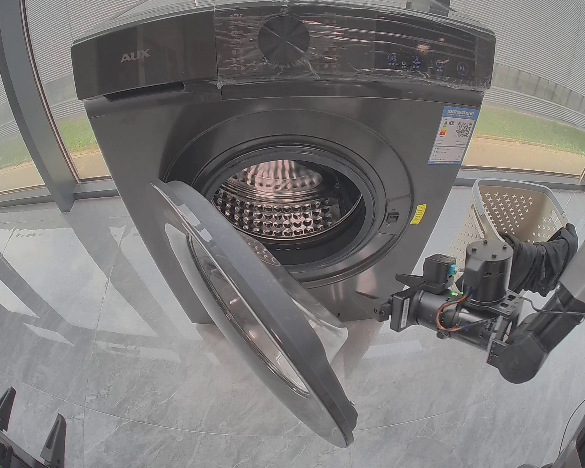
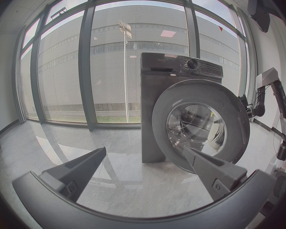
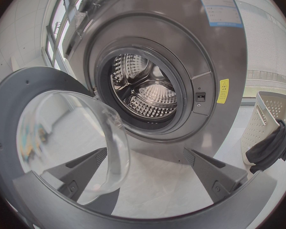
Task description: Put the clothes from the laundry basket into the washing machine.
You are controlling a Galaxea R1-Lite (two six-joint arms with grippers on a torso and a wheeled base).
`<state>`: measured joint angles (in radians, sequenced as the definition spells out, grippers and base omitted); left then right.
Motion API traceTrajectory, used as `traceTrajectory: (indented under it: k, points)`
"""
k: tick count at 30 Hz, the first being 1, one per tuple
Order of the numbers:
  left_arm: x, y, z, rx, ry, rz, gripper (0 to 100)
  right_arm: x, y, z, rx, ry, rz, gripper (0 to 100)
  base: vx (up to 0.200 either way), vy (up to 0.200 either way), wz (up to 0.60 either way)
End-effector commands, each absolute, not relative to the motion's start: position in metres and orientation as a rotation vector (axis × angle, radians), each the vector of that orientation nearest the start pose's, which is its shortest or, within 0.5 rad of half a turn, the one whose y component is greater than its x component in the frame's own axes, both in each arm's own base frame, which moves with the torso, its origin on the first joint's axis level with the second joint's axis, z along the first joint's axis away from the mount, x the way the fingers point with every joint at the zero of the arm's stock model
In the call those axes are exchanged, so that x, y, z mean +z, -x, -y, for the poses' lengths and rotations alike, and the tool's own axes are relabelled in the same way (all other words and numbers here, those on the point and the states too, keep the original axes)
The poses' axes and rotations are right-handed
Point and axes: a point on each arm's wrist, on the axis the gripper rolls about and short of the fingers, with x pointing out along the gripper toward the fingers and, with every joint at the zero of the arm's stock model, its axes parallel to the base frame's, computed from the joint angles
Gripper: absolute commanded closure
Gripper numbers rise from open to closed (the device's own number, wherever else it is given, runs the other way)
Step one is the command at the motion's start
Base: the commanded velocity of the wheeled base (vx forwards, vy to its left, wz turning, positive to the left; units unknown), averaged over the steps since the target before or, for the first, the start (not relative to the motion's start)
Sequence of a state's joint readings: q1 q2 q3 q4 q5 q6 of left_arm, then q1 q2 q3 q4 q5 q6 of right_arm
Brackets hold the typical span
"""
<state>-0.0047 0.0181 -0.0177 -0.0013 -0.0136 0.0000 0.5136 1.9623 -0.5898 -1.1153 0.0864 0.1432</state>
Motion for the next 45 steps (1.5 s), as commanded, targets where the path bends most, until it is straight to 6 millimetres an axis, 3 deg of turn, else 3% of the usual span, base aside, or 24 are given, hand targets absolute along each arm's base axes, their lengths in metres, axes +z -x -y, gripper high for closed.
traceTrajectory:
  k: [1,6,12,20,30,38,45]
  points:
    - [0.076,0.023,0.0,-0.017,0.0,0.005,0,0.061,-0.318,-0.171,0.513,-0.071,-0.326,0,0.0,0.0,0.0]
    - [0.076,0.023,0.0,-0.018,0.0,0.003,0,0.052,-0.327,-0.172,0.504,-0.063,-0.334,0,0.0,0.0,0.0]
    - [0.076,0.023,0.0,-0.017,0.0,0.003,0,0.039,-0.313,-0.181,0.55,-0.039,-0.377,0,0.0,0.0,0.0]
    - [0.076,0.023,0.0,-0.017,0.0,0.005,0,0.039,-0.289,-0.206,0.647,-0.027,-0.363,0,0.0,0.0,0.0]
    - [0.076,0.023,0.0,-0.018,0.0,0.005,0,0.05,-0.301,-0.217,0.672,-0.055,-0.276,0,0.0,0.0,0.0]
    - [0.076,0.023,0.0,-0.018,-0.002,0.003,0,0.065,-0.318,-0.229,0.699,-0.072,-0.231,0,-0.2,0.0,0.0]
    - [0.076,0.023,0.0,-0.017,-0.002,0.003,0,0.047,-0.325,-0.248,0.731,-0.057,-0.276,0,0.0,0.0,0.0]
